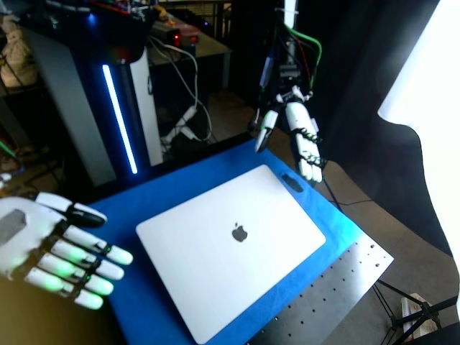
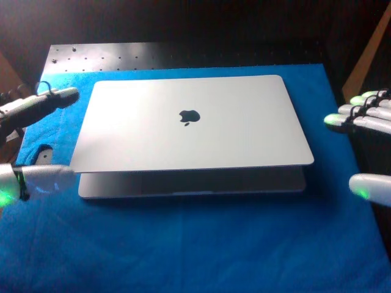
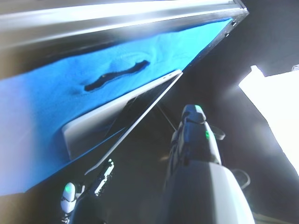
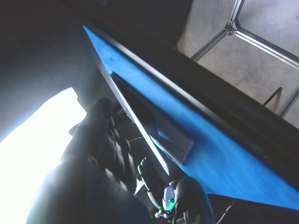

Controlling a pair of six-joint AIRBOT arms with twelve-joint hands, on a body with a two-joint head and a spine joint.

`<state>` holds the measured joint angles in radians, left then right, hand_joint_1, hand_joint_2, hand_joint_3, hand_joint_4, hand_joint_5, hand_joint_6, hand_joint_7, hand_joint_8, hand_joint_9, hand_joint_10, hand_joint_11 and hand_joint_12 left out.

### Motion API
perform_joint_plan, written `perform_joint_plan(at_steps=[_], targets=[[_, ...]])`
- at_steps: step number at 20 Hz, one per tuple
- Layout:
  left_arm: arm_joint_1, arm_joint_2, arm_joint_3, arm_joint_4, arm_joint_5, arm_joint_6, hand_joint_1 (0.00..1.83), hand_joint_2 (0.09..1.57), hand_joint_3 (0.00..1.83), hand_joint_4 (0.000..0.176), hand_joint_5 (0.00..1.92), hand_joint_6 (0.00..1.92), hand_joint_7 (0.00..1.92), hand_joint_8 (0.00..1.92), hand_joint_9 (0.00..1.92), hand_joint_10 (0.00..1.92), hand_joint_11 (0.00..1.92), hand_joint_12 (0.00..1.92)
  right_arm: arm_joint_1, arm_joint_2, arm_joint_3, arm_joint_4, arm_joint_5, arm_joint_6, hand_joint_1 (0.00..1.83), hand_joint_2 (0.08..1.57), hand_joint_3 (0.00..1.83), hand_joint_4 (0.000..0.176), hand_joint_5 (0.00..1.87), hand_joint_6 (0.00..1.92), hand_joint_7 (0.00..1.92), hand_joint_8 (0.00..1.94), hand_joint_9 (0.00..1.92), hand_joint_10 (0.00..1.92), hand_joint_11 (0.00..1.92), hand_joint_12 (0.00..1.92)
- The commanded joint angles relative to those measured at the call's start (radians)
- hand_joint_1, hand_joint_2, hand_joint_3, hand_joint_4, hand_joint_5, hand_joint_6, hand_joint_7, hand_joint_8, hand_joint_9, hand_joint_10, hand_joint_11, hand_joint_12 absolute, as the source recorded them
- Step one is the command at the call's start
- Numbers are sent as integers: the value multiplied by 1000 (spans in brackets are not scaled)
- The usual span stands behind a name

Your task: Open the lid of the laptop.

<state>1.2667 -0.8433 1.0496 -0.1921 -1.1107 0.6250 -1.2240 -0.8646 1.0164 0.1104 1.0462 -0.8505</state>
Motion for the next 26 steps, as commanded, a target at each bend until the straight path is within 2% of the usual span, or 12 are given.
perform_joint_plan(at_steps=[1, 2, 5, 6, 7, 8, 9, 10, 11, 22, 24, 26], targets=[[0, 5, -2, -17, -117, -4, 286, 1049, 4, 173, 66, 0, 3, 0, 0, 0, 0, 0, 15, 3, 6, 10, 112, 3, 0, 1325, 7, 49, 244, 1, 267, 5, 185, 4, 95, 168], [2, 4, -2, -19, -116, -2, 75, 1055, 6, 176, 21, 0, 0, 0, 0, 0, 0, 0, 15, 2, 6, 6, 106, 3, 0, 1330, 7, 46, 234, 0, 247, 0, 170, 0, 108, 168], [3, 2, -3, -20, -117, -1, 0, 1009, 0, 176, 5, 1, 0, 0, 0, 0, 0, 0, 15, 2, 6, -6, 82, 3, 0, 1319, 0, 47, 197, 0, 190, 0, 119, 0, 74, 147], [3, 0, -2, -20, -116, 0, 0, 1007, 0, 170, 4, 1, 0, 0, 0, 0, 0, 0, 15, 2, 6, -12, 69, 3, 0, 1318, 0, 57, 168, 0, 158, 0, 77, 0, 44, 131], [3, -1, -2, -20, -116, 0, 0, 1011, 0, 172, 3, 0, 0, 0, 0, 0, 0, 0, 15, 2, 6, -20, 55, 3, 0, 1303, 0, 79, 145, 0, 129, 0, 53, 0, 40, 126], [3, -2, -2, -20, -116, 0, 0, 1020, 0, 176, 5, 1, 0, 0, 0, 0, 0, 0, 15, 1, 6, -27, 42, 3, 0, 1292, 0, 82, 143, 0, 129, 1, 52, 0, 66, 134], [5, -4, -2, -21, -115, 0, 0, 1021, 0, 176, 5, 1, 0, 0, 0, 0, 0, 0, 15, -2, 5, -37, 27, 3, 0, 1295, 0, 67, 131, 0, 103, 0, 31, 0, 20, 109], [6, -6, -1, -22, -113, 0, 0, 1033, 2, 176, 3, 0, 0, 0, 0, 0, 0, 0, 15, -5, 4, -47, 14, 3, 0, 1296, 0, 28, 92, 1, 65, 0, 10, 0, 0, 33], [7, -8, -1, -22, -111, -1, 0, 1043, 6, 176, 0, 0, 0, 0, 0, 0, 0, 0, 15, -7, 4, -56, 5, 3, 0, 1297, 0, 0, 75, 0, 52, 0, 5, 0, 0, 18], [7, -17, 2, -28, -107, -1, 70, 1122, 6, 176, 3, 0, 0, 0, 0, 0, 0, 0, 22, -40, 1, -137, -45, 44, 0, 1239, 0, 0, 0, 0, 0, 0, 0, 0, 0, 0], [7, -17, 3, -30, -106, -1, 99, 1130, 6, 165, 13, 4, 0, 0, 0, 0, 0, 0, 35, -46, 1, -156, -56, 49, 0, 1247, 0, 0, 0, 0, 0, 0, 0, 0, 0, 0], [7, -17, 5, -30, -104, -1, 142, 1138, 6, 168, 0, 0, 0, 0, 0, 0, 0, 0, 46, -54, 2, -172, -57, 54, 0, 1262, 0, 0, 0, 0, 0, 0, 0, 0, 0, 0]])
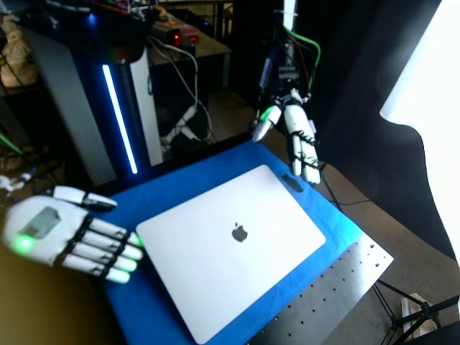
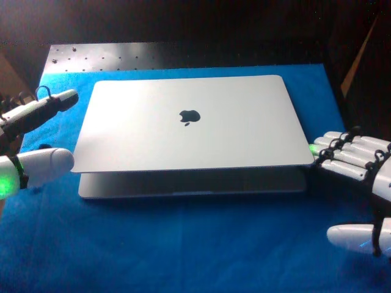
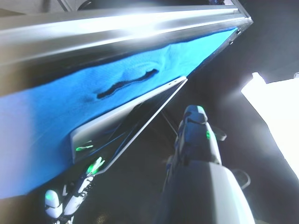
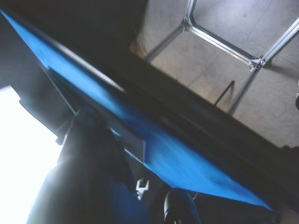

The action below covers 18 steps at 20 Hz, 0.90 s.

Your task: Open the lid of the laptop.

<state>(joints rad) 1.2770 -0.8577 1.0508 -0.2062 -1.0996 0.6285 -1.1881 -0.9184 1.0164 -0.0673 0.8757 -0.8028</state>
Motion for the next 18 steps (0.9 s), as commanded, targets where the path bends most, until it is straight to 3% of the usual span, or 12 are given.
perform_joint_plan(at_steps=[1, 8, 12, 15, 18], targets=[[-3, -4, 6, -16, -114, -4, 167, 1135, 3, 172, 0, 0, 0, 0, 0, 0, 0, 0, 18, -4, 2, -2, 113, 7, 0, 1281, 8, 0, 0, 0, 0, 0, 0, 0, 0, 0], [-3, -12, 10, -21, -114, -5, 197, 1112, 0, 176, 0, 0, 0, 0, 0, 0, 0, 0, 63, -32, 9, -41, 107, 8, 0, 1261, 0, 0, 0, 0, 0, 0, 0, 0, 0, 0], [-3, -24, 13, -23, -116, -5, 385, 1045, 0, 176, 0, 0, 0, 0, 0, 0, 0, 0, 96, -68, 29, -77, 23, 8, 0, 1289, 7, 0, 0, 0, 0, 0, 0, 0, 0, 0], [-5, -35, 17, -16, -116, -5, 646, 990, 0, 176, 0, 0, 0, 0, 0, 0, 0, 0, 98, -85, 38, -92, -21, 20, 0, 1279, 1, 0, 4, 2, 0, 0, 0, 0, 0, 0], [-7, -36, 20, -7, -102, -4, 741, 958, 0, 176, 0, 0, 0, 0, 0, 0, 0, 0, 99, -86, 40, -102, -36, 21, 0, 1275, 0, 0, 0, 0, 0, 0, 0, 0, 0, 0]])
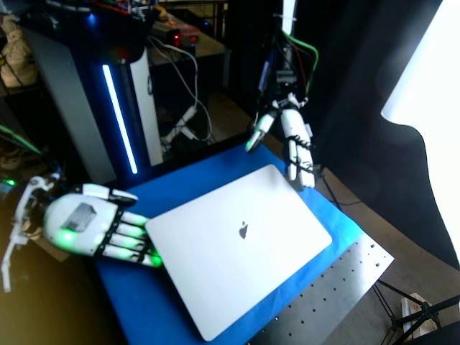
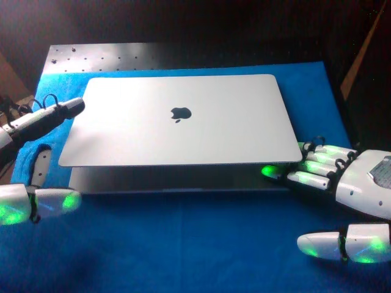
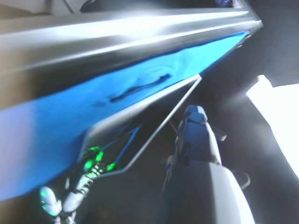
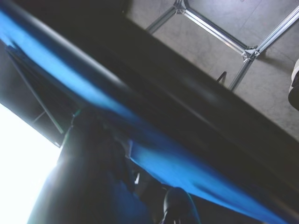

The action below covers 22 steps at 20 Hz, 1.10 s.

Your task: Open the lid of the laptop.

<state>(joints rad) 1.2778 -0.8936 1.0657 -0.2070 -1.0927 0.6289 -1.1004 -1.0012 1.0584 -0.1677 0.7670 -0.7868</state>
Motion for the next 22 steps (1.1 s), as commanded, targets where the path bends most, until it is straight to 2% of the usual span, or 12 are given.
perform_joint_plan(at_steps=[1, 5, 7, 10, 11, 16, 20, 22], targets=[[-10, 0, 6, -3, -104, -5, 734, 959, 0, 176, 0, 0, 0, 0, 0, 0, 0, 0, 11, -3, -1, -2, 69, 5, 0, 1281, 3, 0, 0, 0, 0, 0, 0, 0, 0, 0], [-18, -13, 14, -3, -96, 4, 696, 957, 0, 176, 0, 0, 0, 0, 0, 0, 0, 0, 11, -3, -1, -2, 67, 7, 0, 1287, 4, 0, 0, 0, 0, 0, 0, 0, 0, 0], [-59, -24, 24, 14, -59, 30, 661, 956, 0, 176, 0, 0, 0, 0, 0, 0, 0, 0, 11, -3, -1, -1, 67, 11, 0, 1284, 2, 0, 0, 0, 0, 0, 0, 0, 0, 0], [-161, -55, 65, 77, 29, 46, 721, 966, 1, 176, 0, 0, 0, 0, 0, 0, 0, 0, 10, -3, -1, -1, 67, 16, 0, 1292, 4, 0, 0, 0, 0, 0, 0, 0, 0, 0], [-199, -64, 75, 101, 70, 76, 720, 962, 0, 176, 0, 0, 0, 0, 0, 0, 0, 0, 10, -3, -1, -2, 67, 16, 0, 1292, 4, 0, 0, 0, 0, 0, 0, 0, 0, 0], [-261, -77, 97, 139, 153, 128, 817, 972, 2, 176, 0, 0, 0, 0, 0, 0, 0, 0, 10, -4, -1, -1, 67, 16, 0, 1291, 1, 0, 17, 4, 10, 3, 0, 0, 0, 0], [-334, -87, 112, 144, 257, 241, 874, 977, 2, 176, 0, 0, 0, 0, 0, 0, 0, 0, 10, -4, -1, -2, 67, 16, 0, 1290, 1, 0, 10, 3, 4, 1, 0, 0, 0, 0], [-369, -104, 136, 156, 290, 249, 870, 980, 3, 176, 0, 0, 0, 0, 0, 0, 0, 0, 9, -5, -1, -2, 67, 16, 0, 1290, 0, 0, 6, 0, 0, 0, 0, 0, 0, 0]])
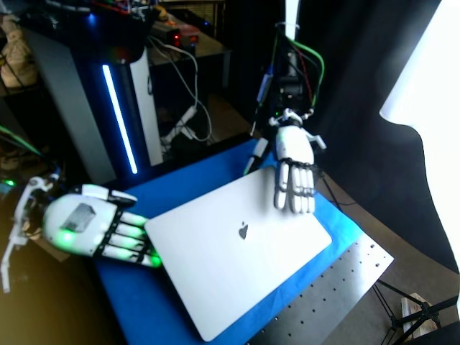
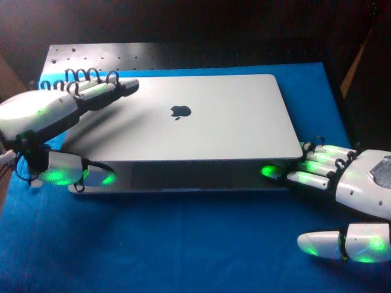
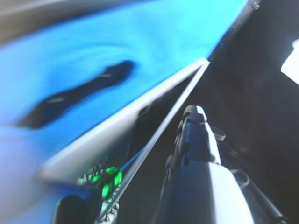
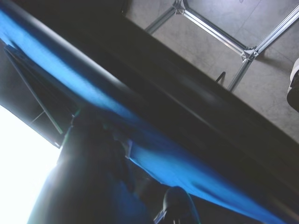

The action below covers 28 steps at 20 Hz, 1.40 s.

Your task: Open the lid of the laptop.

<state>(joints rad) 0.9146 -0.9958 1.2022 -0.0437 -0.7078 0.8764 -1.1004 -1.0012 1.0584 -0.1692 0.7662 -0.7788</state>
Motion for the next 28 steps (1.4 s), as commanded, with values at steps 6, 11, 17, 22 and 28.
perform_joint_plan(at_steps=[6, 11, 17, 22, 28], targets=[[-111, -22, 45, 5, -83, 26, 870, 1013, 1, 176, 0, 0, 0, 0, 0, 0, 0, 0, 8, -7, -1, 0, 67, 8, 0, 1296, 3, 0, 15, 4, 4, 1, 0, 0, 0, 0], [-189, -49, 100, -34, -105, 26, 895, 1028, 0, 176, 0, 0, 0, 0, 0, 0, 0, 0, 1, -9, -1, -1, 67, 9, 0, 1304, 3, 0, 18, 3, 6, 2, 0, 0, 0, 0], [-233, -74, 132, -53, -103, 26, 930, 1020, 1, 176, 0, 0, 0, 0, 0, 0, 0, 0, -3, -9, -1, -10, 67, 24, 0, 1301, 0, 0, 0, 0, 0, 0, 0, 0, 0, 0], [-235, -78, 139, -53, -82, 26, 918, 1030, 0, 176, 0, 0, 0, 0, 0, 0, 0, 0, -5, -9, -1, -10, 67, 29, 0, 1323, 9, 0, 1, 0, 0, 0, 0, 0, 0, 0], [-196, -83, 110, -55, -100, 25, 892, 1039, 1, 176, 0, 0, 0, 0, 0, 0, 0, 0, 5, 0, 14, -1, 69, 29, 0, 1320, 2, 0, 6, 0, 0, 0, 0, 0, 0, 0]])
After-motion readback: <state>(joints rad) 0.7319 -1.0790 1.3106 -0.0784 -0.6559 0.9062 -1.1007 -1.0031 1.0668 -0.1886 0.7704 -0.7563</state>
